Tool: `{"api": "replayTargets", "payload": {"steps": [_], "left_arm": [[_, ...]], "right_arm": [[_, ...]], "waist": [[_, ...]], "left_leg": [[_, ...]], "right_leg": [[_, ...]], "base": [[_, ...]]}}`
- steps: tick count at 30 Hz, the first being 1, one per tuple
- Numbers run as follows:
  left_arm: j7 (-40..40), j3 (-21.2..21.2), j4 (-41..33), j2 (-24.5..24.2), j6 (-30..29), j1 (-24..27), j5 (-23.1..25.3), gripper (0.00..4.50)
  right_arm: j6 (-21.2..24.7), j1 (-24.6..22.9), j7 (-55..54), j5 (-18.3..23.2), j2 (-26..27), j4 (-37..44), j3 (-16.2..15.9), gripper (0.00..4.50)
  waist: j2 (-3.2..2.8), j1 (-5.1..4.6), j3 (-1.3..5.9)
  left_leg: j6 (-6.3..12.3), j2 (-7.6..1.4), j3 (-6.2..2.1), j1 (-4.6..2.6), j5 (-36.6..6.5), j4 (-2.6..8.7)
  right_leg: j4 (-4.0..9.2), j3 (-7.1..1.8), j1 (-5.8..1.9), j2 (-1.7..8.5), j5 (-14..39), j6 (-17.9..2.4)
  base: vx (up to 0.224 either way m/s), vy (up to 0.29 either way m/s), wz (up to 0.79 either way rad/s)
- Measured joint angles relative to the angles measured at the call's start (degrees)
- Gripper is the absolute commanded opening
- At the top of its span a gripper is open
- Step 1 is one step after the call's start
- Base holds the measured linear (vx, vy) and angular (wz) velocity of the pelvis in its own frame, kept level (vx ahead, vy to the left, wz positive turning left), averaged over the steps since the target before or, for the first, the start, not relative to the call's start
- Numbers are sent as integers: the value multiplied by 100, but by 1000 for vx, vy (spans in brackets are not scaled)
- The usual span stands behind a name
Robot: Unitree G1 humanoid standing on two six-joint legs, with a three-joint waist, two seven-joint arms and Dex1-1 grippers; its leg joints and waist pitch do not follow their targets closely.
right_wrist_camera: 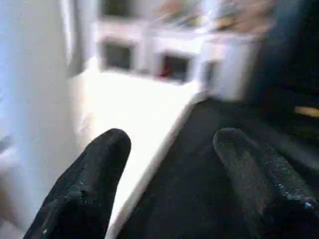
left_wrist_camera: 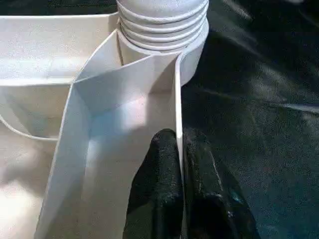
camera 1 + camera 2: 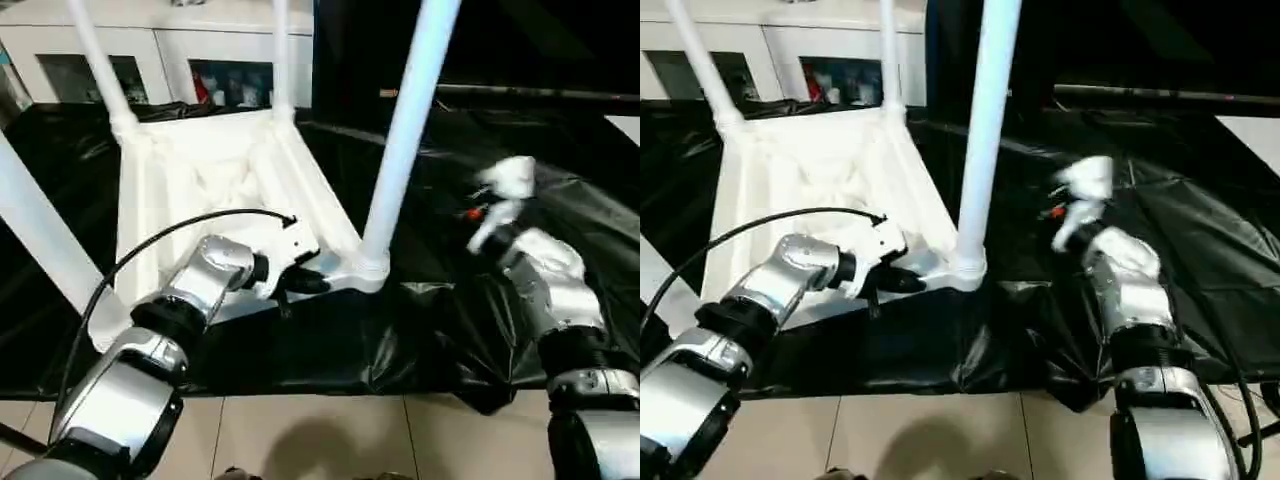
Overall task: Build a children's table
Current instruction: Rotate table base, then rotate leg to tighten
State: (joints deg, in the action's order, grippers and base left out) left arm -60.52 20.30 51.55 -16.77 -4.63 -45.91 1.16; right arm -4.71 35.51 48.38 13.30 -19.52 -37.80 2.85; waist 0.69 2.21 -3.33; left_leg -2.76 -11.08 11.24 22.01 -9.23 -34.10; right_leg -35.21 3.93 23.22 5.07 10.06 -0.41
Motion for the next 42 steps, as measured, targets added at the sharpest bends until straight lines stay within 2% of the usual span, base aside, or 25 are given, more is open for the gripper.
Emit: {"api": "replayTargets", "payload": {"steps": [3, 5, 8, 9, 12, 15, 17, 20, 27, 41, 42], "left_arm": [[-185, -21, 38, -74, 142, -1, 24, 5], [-240, -33, 67, -88, 233, -1, 34, 0], [-281, -37, 110, -71, 365, -1, 38, 0], [-281, -44, 120, -64, 386, -1, 38, 0], [-285, -102, 155, -19, 460, 1, 40, 0], [-296, -143, 165, 22, 514, 17, 40, 0], [-315, -151, 165, 30, 527, 25, 39, 0], [-376, -224, 165, 28, 574, 60, 34, 0], [-430, -269, 162, 32, 585, 76, 34, 0], [-494, -315, 147, 14, 585, 97, 55, 0], [-506, -315, 140, 6, 585, 104, 55, 0]], "right_arm": [[213, -171, 296, -172, -248, 215, -243, 327], [394, -227, 449, -199, -352, 307, -348, 354], [729, -369, 751, -192, -542, 592, -506, 364], [851, -424, 865, -188, -546, 670, -582, 386], [1100, -539, 1132, -179, -569, 918, -770, 408], [1208, -589, 1339, -173, -622, 1072, -852, 432], [1202, -593, 1338, -192, -644, 1068, -893, 448], [1026, -560, 1144, -418, -565, 904, -987, 448], [621, -170, 551, -827, -249, 233, -1122, 448], [286, -121, 832, -889, -53, -414, -1229, 448], [271, -115, 832, -889, -34, -432, -1226, 432]], "waist": [[2, 47, 0], [2, 54, 0], [2, 85, 0], [2, 92, 0], [1, 123, 0], [2, 135, 0], [1, 133, 0], [0, 127, 1], [-2, 122, 2], [-2, 124, 2], [-2, 125, 2]], "left_leg": [[0, 2, 5, 4, 0, 0], [1, 4, 8, 4, 0, 0], [1, 3, 10, 1, 0, 2], [1, 3, 10, 0, 0, 6], [1, 4, 11, 2, 0, 15], [1, 4, 12, 2, 0, 16], [1, 6, 16, 2, 0, 16], [0, 6, 16, 2, 0, 18], [0, 6, 17, 2, 0, 23], [0, 6, 18, 1, 0, 24], [0, 6, 18, 1, 0, 24]], "right_leg": [[8, -3, -3, 3, -12, -21], [14, -4, -3, 6, -14, -23], [14, -4, -3, 7, -12, -20], [13, -3, -2, 7, -11, -18], [13, -2, 3, 7, -8, -13], [16, -3, 3, 8, -4, -7], [17, -5, 3, 11, -6, -10], [16, -4, 4, 11, -6, -10], [15, -5, 8, 11, -5, -9], [14, -5, 8, 11, -5, -9], [14, -5, 8, 11, -5, -8]], "base": [[0, 0, 0], [0, 0, 0], [0, 0, 0], [0, 0, 0], [0, 0, 0], [0, 0, 0], [0, 0, 0], [0, 0, 0], [0, 0, 0], [0, 0, 0], [0, 0, 0]]}}
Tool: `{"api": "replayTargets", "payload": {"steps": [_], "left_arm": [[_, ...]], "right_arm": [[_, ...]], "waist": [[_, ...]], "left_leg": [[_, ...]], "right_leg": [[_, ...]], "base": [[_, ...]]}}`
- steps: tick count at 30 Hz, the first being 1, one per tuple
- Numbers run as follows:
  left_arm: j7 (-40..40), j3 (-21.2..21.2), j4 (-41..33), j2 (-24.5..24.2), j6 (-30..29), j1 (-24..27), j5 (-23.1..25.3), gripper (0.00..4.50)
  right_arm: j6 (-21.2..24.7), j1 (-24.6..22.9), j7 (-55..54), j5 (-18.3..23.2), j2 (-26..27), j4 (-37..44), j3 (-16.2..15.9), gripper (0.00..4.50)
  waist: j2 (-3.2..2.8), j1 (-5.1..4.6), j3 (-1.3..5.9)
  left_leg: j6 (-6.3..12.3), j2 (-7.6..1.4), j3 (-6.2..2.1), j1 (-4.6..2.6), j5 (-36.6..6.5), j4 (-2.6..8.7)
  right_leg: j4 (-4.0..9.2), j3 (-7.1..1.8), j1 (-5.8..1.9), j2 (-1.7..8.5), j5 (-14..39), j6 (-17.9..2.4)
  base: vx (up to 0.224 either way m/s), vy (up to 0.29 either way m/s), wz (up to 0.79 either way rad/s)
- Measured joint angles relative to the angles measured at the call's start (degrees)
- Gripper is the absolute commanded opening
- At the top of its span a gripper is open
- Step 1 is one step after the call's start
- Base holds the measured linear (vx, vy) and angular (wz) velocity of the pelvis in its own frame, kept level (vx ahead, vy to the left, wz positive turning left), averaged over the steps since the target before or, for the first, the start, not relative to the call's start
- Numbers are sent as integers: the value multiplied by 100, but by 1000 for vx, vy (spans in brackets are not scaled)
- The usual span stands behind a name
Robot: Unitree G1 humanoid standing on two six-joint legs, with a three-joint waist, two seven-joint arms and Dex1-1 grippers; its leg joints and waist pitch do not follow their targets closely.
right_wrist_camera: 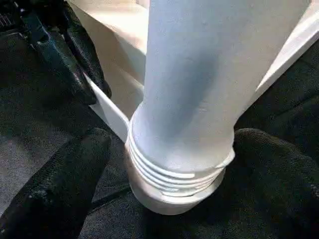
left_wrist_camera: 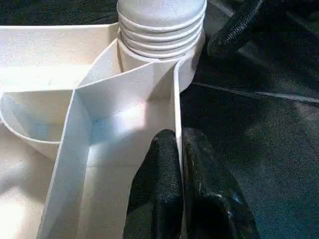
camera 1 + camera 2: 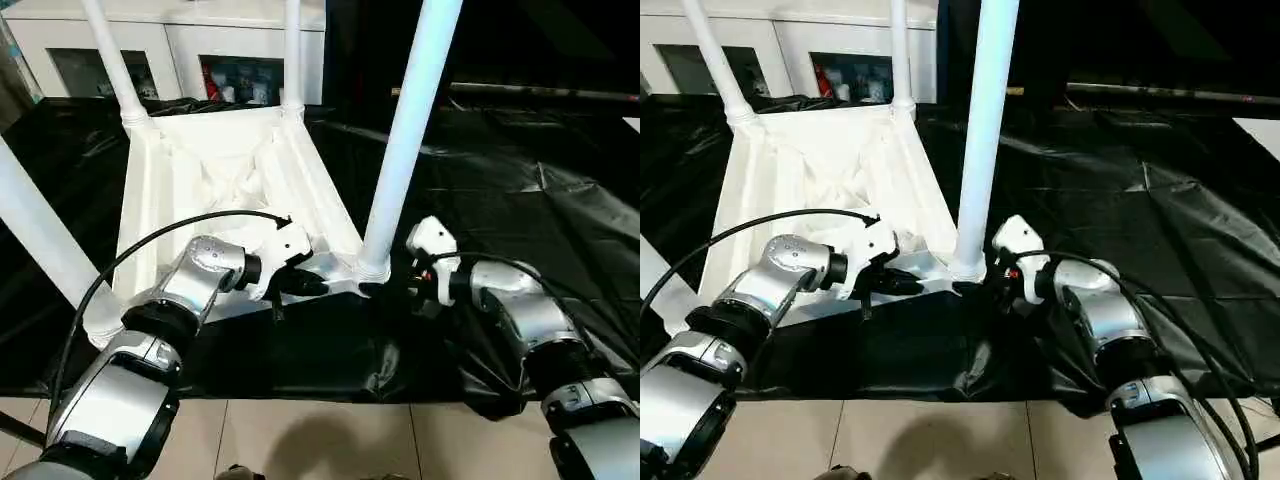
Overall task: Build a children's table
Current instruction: Rotate leg to tighten
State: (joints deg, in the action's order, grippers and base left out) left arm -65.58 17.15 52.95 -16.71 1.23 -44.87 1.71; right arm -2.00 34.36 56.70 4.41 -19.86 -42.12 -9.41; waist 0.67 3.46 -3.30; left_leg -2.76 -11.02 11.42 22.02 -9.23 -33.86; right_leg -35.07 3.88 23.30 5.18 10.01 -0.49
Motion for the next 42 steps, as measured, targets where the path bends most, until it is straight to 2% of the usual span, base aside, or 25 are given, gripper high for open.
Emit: {"api": "replayTargets", "payload": {"steps": [4, 5, 10, 11, 14, 16, 19, 26, 29, 32, 36, 39, 40, 42], "left_arm": [[-25, 0, -14, -9, 7, 9, 6, 0], [-29, -1, -19, -9, 9, 11, 12, 0], [-45, -15, -27, -12, 12, 20, 22, 0], [-53, -15, -28, -12, 12, 20, 22, 0], [-82, -18, -33, -14, 12, 20, 22, 0], [-105, -36, -33, -16, 11, 27, 22, 0], [-107, -43, -33, -16, 11, 31, 27, 0], [0, -52, -34, -18, -17, 43, 48, 0], [796, -163, -5, 259, -277, -26, 222, 0], [1864, -210, 147, 806, -709, -217, 353, 0], [2621, -232, 295, 1261, -881, -324, 418, 0], [2715, -231, 325, 1343, -869, -341, 484, 0], [2715, -231, 337, 1353, -865, -347, 496, 0], [2706, -221, 357, 1363, -844, -351, 540, 0]], "right_arm": [[-37, 22, 0, 14, 107, -152, 3, 411], [-65, 24, 3, 20, 114, -166, 5, 390], [-135, 175, 49, 29, 121, -327, 37, 357], [-150, 178, 64, 32, 128, -335, 41, 336], [-202, 178, 63, 34, 149, -385, 93, 319], [-217, 178, 68, 58, 186, -426, 124, 290], [-250, 178, 70, 66, 198, -460, 133, 279], [-311, 174, -90, 77, 339, -602, 261, 275], [-229, 155, -1353, 103, 821, -792, 658, 274], [-156, 150, -3038, 51, 1272, -836, 952, 274], [-45, 197, -4042, -66, 1517, -848, 1017, 274], [-101, 191, -4161, -231, 1527, -848, 1008, 274], [-111, 183, -4164, -244, 1527, -848, 1011, 309], [-114, 159, -4137, -226, 1519, -846, 1019, 343]], "waist": [[0, 6, 0], [0, 8, 0], [0, 10, 0], [0, 13, 0], [0, 14, 0], [0, 7, 0], [0, 6, 0], [2, -13, 0], [11, -70, 1], [16, -70, 6], [8, -34, 19], [7, -14, 27], [19, -5, 30], [61, 3, 48]], "left_leg": [[0, 0, 0, 1, 0, 0], [0, 0, 0, 1, 0, 0], [0, 0, 2, 0, 0, 0], [0, 0, 2, 0, 0, 0], [0, 0, 2, 1, 0, 0], [0, 0, 2, 1, 0, 0], [0, 0, 2, -1, 0, 0], [0, -1, 2, -4, 0, 0], [-1, 0, 2, -13, 0, 0], [-1, 9, 5, -16, 0, 0], [0, 18, 4, -19, -1, 1], [1, 19, 4, -18, -1, 2], [1, 19, 4, -18, -1, 5], [1, 19, 4, -19, -1, 10]], "right_leg": [[0, 0, 0, 0, 0, 0], [0, 0, 0, 1, 0, 0], [0, 0, 0, 1, 0, 0], [0, 0, 0, 1, 0, 0], [0, -1, 0, 1, 0, 0], [0, -1, 0, 1, 0, 0], [-1, 0, 0, 1, 0, 0], [-5, -1, 0, 1, 0, -1], [0, -2, -2, 1, 2, 4], [11, -10, -7, 5, 15, 25], [20, -13, -18, 11, 19, 31], [22, -13, -21, 11, 22, 37], [22, -13, -21, 11, 23, 38], [22, -11, -21, 11, 27, 44]], "base": [[0, 0, 0], [0, 0, 0], [0, 0, 0], [0, 0, 0], [0, 0, 0], [0, 0, 0], [0, 0, 0], [0, 0, 0], [0, 0, 0], [0, 0, 0], [0, 0, 0], [0, 0, 0], [0, 0, 0], [0, 0, 0]]}}
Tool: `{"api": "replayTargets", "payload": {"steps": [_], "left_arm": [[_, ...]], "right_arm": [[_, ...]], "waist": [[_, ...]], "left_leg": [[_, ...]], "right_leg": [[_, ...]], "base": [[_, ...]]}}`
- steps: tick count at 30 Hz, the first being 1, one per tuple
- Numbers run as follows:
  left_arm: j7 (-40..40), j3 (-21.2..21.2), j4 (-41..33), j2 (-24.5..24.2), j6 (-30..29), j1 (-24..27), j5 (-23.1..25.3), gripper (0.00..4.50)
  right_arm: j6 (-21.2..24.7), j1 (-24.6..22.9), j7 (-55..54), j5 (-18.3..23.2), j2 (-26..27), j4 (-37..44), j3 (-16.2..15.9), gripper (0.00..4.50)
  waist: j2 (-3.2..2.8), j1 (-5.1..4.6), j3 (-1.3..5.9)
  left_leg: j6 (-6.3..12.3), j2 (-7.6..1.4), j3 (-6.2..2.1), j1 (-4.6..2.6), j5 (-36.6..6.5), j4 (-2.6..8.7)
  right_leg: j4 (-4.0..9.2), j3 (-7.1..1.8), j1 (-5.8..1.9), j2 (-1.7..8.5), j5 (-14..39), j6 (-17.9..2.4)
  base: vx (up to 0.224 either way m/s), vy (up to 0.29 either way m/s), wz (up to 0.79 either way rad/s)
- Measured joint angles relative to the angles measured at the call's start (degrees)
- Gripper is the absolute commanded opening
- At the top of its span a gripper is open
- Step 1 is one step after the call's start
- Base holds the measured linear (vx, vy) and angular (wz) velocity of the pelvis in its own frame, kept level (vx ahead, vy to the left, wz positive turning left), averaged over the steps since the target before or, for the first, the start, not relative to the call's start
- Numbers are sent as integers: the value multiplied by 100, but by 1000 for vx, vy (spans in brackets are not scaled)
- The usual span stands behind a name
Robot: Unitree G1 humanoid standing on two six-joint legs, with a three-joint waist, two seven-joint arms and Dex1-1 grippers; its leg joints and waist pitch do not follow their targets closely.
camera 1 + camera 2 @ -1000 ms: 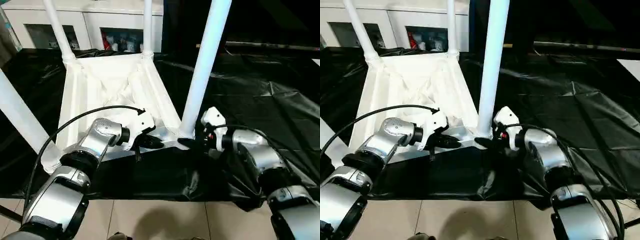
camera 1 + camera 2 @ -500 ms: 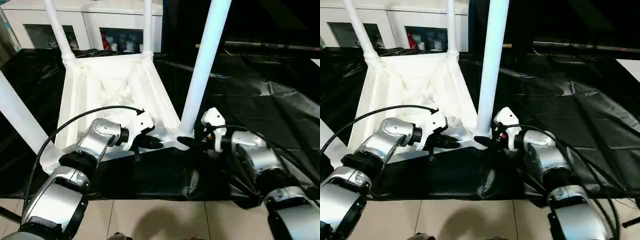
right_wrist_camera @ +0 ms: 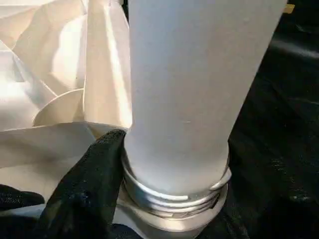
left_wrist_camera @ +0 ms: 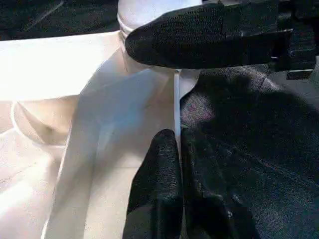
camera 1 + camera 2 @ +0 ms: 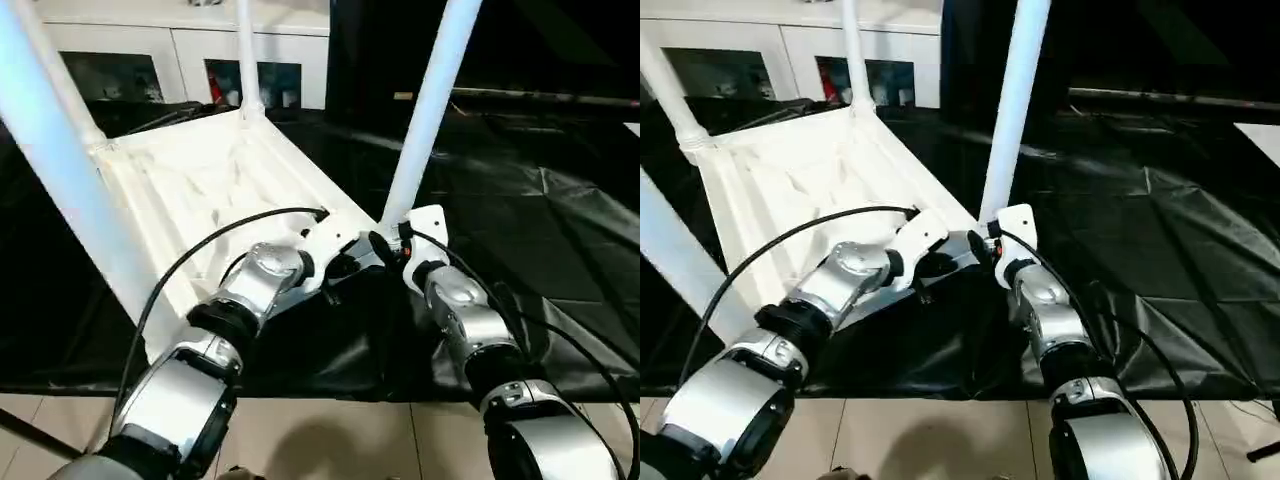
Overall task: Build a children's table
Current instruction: Rotate leg to tighten
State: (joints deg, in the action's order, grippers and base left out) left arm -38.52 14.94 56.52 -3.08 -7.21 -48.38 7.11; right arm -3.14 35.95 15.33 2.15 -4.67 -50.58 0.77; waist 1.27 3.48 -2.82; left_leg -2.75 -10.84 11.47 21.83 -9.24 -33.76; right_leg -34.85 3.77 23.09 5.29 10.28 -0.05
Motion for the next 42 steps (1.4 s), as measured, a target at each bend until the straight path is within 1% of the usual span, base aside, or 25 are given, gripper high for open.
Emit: {"api": "replayTargets", "payload": {"steps": [2, 3, 6, 7, 10, 12, 15, 18, 24, 31, 35, 36, 37, 39, 41, 42], "left_arm": [[-65, 8, 0, -43, 57, -9, 38, 0], [-143, 7, -7, -92, 115, -10, 35, 0], [-247, 4, -24, -126, 221, -1, 25, 0], [-317, 5, -73, -156, 265, 28, 4, 0], [-643, 6, -345, -272, 405, 208, -75, 0], [-833, 7, -492, -346, 488, 321, -78, 0], [-1076, 8, -689, -464, 511, 433, -103, 0], [-1225, 8, -780, -529, 513, 484, -125, 0], [-1452, 6, -997, -596, 518, 630, -188, 0], [-1584, -1, -1162, -682, 518, 733, -266, 0], [-1866, -43, -1317, -814, 446, 803, -400, 0], [-1929, -49, -1359, -850, 438, 826, -449, 0], [-2043, -54, -1419, -930, 428, 857, -514, 0], [-2307, -55, -1509, -1072, 426, 884, -576, 0], [-2446, -54, -1519, -1135, 426, 883, -617, 0], [-2512, -52, -1522, -1145, 426, 880, -630, 0]], "right_arm": [[5, -27, 144, -3, -44, 41, -25, 356], [24, -47, 228, -21, -158, 88, -98, 372], [92, -56, 365, -89, -320, 135, -236, 372], [149, -60, 415, -146, -391, 226, -284, 372], [273, -127, 661, -220, -592, 471, -361, 372], [298, -215, 777, -246, -613, 584, -381, 372], [339, -287, 923, -282, -721, 807, -569, 372], [385, -382, 1021, -295, -770, 995, -629, 372], [511, -680, 1117, -298, -851, 1479, -695, 372], [526, -812, 1157, -271, -931, 1711, -761, 372], [403, -878, 1198, -158, -855, 1792, -755, 372], [384, -878, 1276, -113, -853, 1792, -743, 404], [380, -877, 1413, -18, -853, 1793, -731, 409], [489, -876, 1738, 153, -901, 1854, -704, 413], [646, -877, 2097, 274, -1035, 1958, -707, 438], [768, -885, 2309, 314, -1147, 2063, -711, 438]], "waist": [[55, -5, -4], [103, -2, -14], [199, -7, -25], [221, -8, -35], [245, 18, -42], [241, 30, -42], [235, 31, -41], [230, 33, -40], [223, 59, -38], [226, 80, -39], [176, 76, -59], [137, 76, -69], [96, 66, -85], [75, 65, -99], [74, 103, -100], [81, 134, -103]], "left_leg": [[0, 0, 0, 4, 0, 4], [0, -2, -1, 5, 0, 8], [-1, -6, -1, 12, 1, 12], [-1, -6, -1, 16, 1, 11], [-1, -7, 0, 26, 0, 12], [-1, -6, 0, 28, 0, 13], [-1, -7, 0, 30, 0, 15], [-1, -7, 0, 31, 0, 18], [-2, -7, 2, 31, 0, 23], [-1, -7, 2, 33, 0, 22], [-2, -8, 1, 35, 0, 25], [-2, -8, 2, 35, 0, 24], [-2, -7, 2, 35, 0, 24], [-2, -10, 1, 36, 0, 27], [-2, -13, 1, 36, 0, 29], [-1, -13, 2, 39, 1, 26]], "right_leg": [[0, 1, 5, 0, 1, 2], [0, 6, 6, 0, 2, 3], [-1, 9, 13, -1, 2, 3], [-1, 9, 16, -1, 2, 3], [-1, 9, 19, -1, 2, 4], [-1, 7, 18, -1, 4, 7], [-4, 7, 19, -1, -5, -8], [-4, 6, 18, -1, -8, -13], [-4, 3, 15, -1, -2, -3], [-3, 2, 13, -1, 7, 11], [-3, 1, 17, -3, 8, 12], [-2, 0, 16, -4, 7, 10], [-3, -1, 16, -4, 5, 8], [-8, 2, 20, -6, 6, 8], [-9, 4, 20, -7, 7, 7], [-8, 4, 20, -7, 7, 7]], "base": [[0, 0, 0], [0, 0, 0], [0, 0, 0], [0, 0, 0], [0, 0, 0], [0, 0, 0], [0, 0, 0], [0, 0, 0], [0, 0, 0], [0, 0, 0], [0, 0, 0], [0, 0, 0], [0, 0, 0], [0, 0, 0], [0, 0, 0], [0, 0, 0]]}}
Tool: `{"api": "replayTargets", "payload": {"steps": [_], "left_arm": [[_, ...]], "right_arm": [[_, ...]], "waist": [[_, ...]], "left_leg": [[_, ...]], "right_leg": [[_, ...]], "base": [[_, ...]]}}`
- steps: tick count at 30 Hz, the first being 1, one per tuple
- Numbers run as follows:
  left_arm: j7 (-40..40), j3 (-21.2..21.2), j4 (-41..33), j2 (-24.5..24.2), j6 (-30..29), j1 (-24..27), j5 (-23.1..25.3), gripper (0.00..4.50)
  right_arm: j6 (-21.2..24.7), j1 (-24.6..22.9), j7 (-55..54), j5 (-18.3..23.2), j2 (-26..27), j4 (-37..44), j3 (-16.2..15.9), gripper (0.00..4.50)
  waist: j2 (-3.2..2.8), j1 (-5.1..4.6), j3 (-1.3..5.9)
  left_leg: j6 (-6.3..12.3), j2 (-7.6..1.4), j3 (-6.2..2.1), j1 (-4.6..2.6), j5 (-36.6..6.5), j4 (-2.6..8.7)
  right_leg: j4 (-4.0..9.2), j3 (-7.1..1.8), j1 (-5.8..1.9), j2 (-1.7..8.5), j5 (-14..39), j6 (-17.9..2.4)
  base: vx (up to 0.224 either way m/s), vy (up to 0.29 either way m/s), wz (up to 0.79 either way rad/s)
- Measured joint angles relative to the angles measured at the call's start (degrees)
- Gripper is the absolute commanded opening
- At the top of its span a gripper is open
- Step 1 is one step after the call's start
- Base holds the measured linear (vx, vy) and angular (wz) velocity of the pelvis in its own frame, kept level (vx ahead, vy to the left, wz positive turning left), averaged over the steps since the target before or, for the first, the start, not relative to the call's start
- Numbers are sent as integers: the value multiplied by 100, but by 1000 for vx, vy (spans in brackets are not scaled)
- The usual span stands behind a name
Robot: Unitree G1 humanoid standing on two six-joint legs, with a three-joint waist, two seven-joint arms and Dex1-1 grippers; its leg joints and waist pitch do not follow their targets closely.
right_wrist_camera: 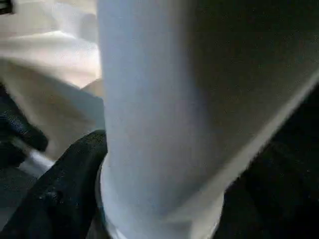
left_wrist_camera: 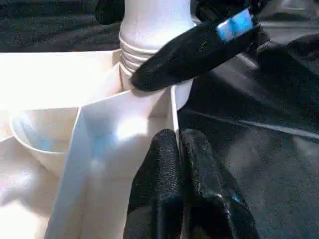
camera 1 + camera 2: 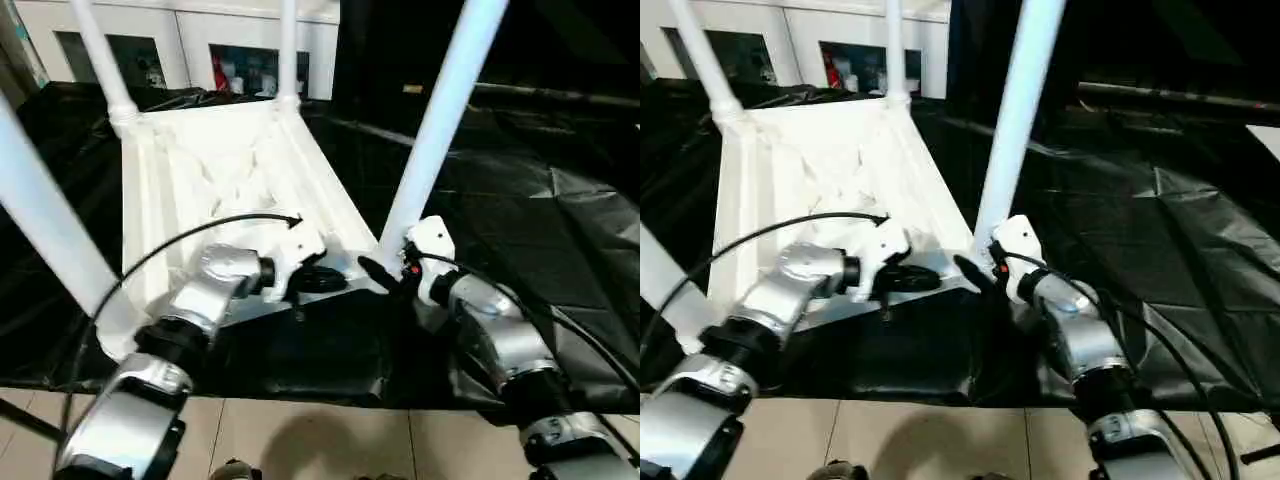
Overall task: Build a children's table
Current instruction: Rotate leg to tighten
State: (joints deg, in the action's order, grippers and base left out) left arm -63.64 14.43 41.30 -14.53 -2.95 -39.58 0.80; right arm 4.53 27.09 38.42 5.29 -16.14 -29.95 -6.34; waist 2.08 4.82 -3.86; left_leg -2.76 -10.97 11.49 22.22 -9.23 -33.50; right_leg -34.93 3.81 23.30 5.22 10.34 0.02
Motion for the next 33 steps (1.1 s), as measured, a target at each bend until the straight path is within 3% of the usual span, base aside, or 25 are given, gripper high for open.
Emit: {"api": "replayTargets", "payload": {"steps": [4, 9, 17, 25, 31, 33], "left_arm": [[-287, 8, -11, -86, -18, -4, -61, 0], [-660, 15, -305, -315, -182, 118, -142, 0], [-944, 51, -401, -460, -230, 171, -218, 0], [-928, 56, -394, -439, -231, 164, -215, 0], [-924, 58, -343, -424, -231, 133, -213, 0], [-923, 58, -341, -423, -231, 132, -213, 0]], "right_arm": [[259, -21, 944, 311, -520, 379, -51, 438], [221, -20, 1799, 532, -906, 527, -89, 438], [281, -9, 2437, 604, -918, 496, -318, 438], [-187, 205, 2307, 301, -614, -153, -509, 438], [-219, 225, 2327, 310, -602, -263, -503, 393], [-235, 225, 2341, 313, -598, -296, -496, 360]], "waist": [[59, 62, -31], [133, 63, -42], [136, 89, -40], [137, 102, -39], [137, 104, -39], [138, 104, -39]], "left_leg": [[2, 0, 4, 7, 0, -10], [3, -2, 5, 6, 1, -15], [5, -3, 5, 6, 2, -26], [5, -3, 5, 8, 1, -35], [5, -4, 4, 7, 2, -40], [5, -4, 4, 7, 2, -42]], "right_leg": [[-1, -1, 0, 4, 1, 0], [-6, -1, 0, 4, 0, -1], [-16, -1, -1, 5, -1, -2], [-22, -2, -1, 6, -1, -3], [-32, -1, -1, 6, -1, -3], [-32, -1, -1, 6, -2, -4]], "base": [[0, 0, 0], [0, 0, 0], [0, 0, 0], [0, 0, 0], [0, 0, 0], [0, 0, 0]]}}
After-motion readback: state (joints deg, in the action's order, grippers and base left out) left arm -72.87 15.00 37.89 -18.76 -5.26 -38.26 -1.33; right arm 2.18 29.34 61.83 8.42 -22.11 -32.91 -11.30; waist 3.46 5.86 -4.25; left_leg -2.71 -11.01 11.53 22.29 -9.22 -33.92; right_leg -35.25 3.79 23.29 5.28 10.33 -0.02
